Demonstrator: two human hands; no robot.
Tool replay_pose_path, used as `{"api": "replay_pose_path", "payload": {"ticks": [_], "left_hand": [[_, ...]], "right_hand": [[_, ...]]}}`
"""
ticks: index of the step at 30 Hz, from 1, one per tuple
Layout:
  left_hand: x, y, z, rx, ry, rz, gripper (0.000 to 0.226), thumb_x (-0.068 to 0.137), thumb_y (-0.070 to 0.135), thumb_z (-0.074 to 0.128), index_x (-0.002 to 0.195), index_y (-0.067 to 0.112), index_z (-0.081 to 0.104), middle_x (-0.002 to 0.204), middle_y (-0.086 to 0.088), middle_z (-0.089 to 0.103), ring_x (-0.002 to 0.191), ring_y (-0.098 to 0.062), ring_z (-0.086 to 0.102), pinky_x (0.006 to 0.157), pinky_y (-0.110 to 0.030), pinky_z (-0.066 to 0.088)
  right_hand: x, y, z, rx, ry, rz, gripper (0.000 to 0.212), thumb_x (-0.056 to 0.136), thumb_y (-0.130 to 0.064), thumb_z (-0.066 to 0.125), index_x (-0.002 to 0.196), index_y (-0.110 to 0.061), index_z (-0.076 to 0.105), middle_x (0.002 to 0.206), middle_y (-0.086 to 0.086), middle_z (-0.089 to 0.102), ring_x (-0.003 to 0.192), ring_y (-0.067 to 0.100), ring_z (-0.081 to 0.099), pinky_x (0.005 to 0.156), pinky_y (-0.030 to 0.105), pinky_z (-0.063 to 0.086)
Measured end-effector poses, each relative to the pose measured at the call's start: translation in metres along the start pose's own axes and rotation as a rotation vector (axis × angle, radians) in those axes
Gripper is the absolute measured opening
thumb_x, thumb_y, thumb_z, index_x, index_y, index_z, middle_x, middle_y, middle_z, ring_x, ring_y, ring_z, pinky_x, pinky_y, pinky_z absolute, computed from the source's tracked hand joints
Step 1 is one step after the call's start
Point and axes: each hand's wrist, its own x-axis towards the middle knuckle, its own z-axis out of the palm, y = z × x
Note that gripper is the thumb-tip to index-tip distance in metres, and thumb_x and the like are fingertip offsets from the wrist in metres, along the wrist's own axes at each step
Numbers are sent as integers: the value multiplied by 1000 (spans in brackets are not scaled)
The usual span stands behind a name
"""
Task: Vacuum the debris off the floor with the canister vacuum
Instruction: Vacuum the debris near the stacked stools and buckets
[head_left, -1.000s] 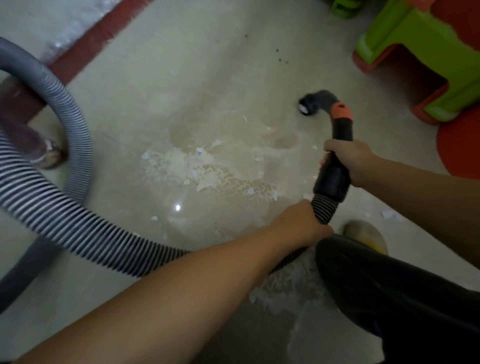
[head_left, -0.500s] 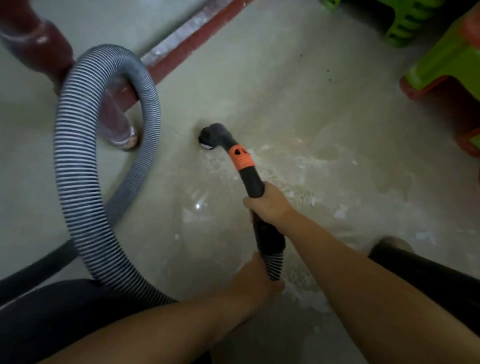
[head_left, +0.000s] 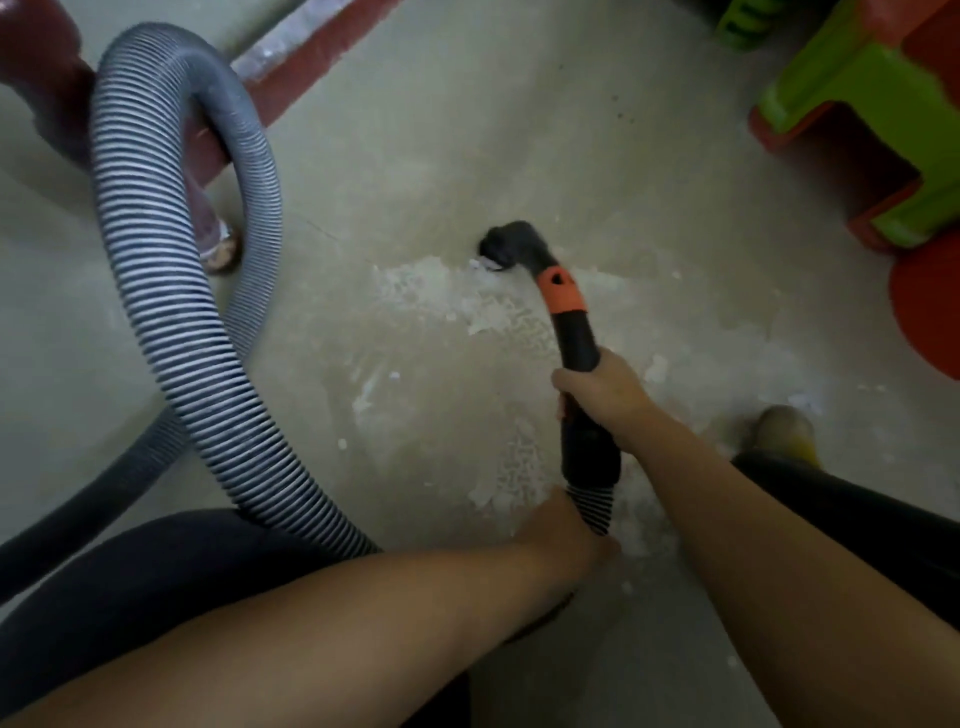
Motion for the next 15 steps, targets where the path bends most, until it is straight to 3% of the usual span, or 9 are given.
{"api": "replay_pose_path", "payload": {"ticks": [2, 4, 7, 10, 13, 15], "left_hand": [[-3, 6, 6, -108, 15, 20, 46, 91, 27, 59, 130, 8, 46, 101, -8, 50, 86, -22, 52, 75, -33, 47], [-2, 17, 12, -248, 40, 25, 48, 88, 27, 63, 127, 4, 48, 101, -7, 53, 88, -23, 54, 78, -33, 48], [-5, 43, 26, -100, -100, 93, 36, 89, 30, 58, 117, 8, 55, 98, -9, 56, 84, -26, 56, 70, -29, 45], [-4, 61, 33, -26, -223, 194, 19, 86, 29, 63, 96, 15, 54, 81, -5, 54, 66, -21, 52, 58, -25, 43], [2, 57, 39, 41, -225, 156, 19, 85, 28, 64, 81, 19, 49, 72, -3, 50, 58, -18, 48, 54, -24, 41], [10, 49, 49, 7, -172, 61, 22, 84, 28, 65, 78, 21, 46, 71, -1, 48, 57, -16, 48, 52, -23, 40]], "right_hand": [[-8, -11, -6, -86, -113, -19, 13, 83, -4, 62, 90, -8, 53, 63, 12, 62, 52, 24, 60, 53, 28, 51], [-11, -8, -24, -100, -120, -21, 12, 83, -5, 62, 90, -8, 53, 62, 12, 62, 52, 24, 60, 56, 31, 51], [-29, 20, -72, 84, 172, 48, 12, 84, -5, 63, 88, -4, 52, 63, 12, 58, 45, 20, 58, 58, 34, 51], [-53, 56, -116, 450, 518, 252, 14, 86, -6, 62, 91, -2, 49, 66, 10, 54, 46, 18, 56, 46, 26, 52], [-53, 81, -119, 563, 584, 432, 18, 88, -12, 62, 96, -3, 49, 72, 9, 55, 58, 20, 55, 54, 33, 51], [-41, 85, -104, 560, 543, 362, 14, 87, -8, 61, 93, -3, 49, 69, 9, 55, 54, 20, 54, 52, 32, 49]]}}
